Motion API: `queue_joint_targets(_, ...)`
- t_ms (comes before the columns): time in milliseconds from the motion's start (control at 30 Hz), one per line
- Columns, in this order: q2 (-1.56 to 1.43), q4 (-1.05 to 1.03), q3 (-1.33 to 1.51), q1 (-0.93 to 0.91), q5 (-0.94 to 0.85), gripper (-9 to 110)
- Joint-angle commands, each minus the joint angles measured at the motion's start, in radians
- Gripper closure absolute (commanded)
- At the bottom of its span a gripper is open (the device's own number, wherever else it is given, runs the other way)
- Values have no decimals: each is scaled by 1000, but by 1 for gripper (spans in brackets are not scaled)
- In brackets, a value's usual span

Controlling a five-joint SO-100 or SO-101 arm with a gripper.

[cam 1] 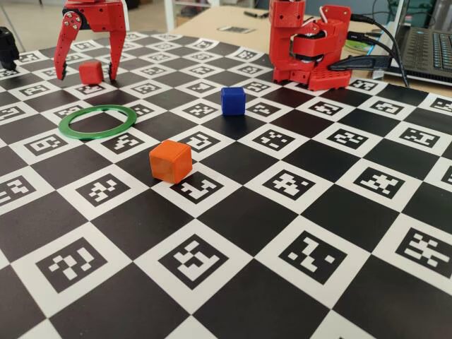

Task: Grab the red cube then put it in the green circle then put the blue cube on top and finally the orange cube on top

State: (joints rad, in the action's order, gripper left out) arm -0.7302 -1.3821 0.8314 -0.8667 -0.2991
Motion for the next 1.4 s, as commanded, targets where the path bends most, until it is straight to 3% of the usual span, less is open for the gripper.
queue_joint_targets(0,-89,-17,-8,14,54,60)
queue_joint_targets(467,-109,-11,-12,15,183,62)
queue_joint_targets(967,-117,-2,-12,12,206,95)
queue_joint_targets(1367,-287,-66,12,-2,163,99)
